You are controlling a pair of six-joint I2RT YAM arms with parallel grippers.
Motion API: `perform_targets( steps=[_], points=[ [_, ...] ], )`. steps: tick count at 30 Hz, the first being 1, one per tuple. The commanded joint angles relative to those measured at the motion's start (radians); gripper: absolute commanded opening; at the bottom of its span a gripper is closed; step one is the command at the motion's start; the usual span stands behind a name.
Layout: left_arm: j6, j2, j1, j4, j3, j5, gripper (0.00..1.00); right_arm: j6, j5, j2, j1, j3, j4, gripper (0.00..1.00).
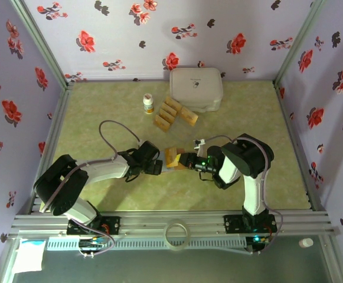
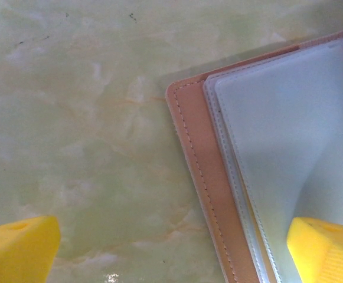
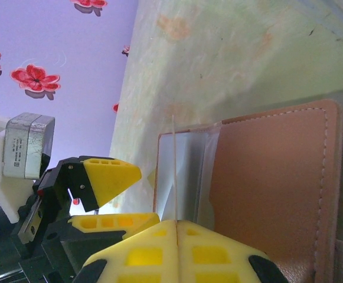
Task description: Put the credit cards into the card holder
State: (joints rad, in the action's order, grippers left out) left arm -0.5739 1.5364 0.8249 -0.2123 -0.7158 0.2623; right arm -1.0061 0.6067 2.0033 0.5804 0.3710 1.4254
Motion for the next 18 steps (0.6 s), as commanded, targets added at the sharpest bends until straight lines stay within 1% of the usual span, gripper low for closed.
perform_targets(
  steps=[1, 12, 18],
  points=[
    [-0.011, 0.024, 0.003, -0.023, 0.031, 0.033, 1.00, 0.002, 0.011, 0.037, 0.007, -0.028, -0.039, 0.00],
    [-0.009, 0.021, 0.003, -0.026, 0.030, 0.033, 1.00, -0.035, -0.004, 0.080, 0.009, -0.032, -0.040, 0.00],
    [-0.006, 0.025, 0.003, -0.027, 0.030, 0.033, 1.00, -0.033, -0.018, 0.073, 0.009, -0.047, -0.040, 0.00]
  ],
)
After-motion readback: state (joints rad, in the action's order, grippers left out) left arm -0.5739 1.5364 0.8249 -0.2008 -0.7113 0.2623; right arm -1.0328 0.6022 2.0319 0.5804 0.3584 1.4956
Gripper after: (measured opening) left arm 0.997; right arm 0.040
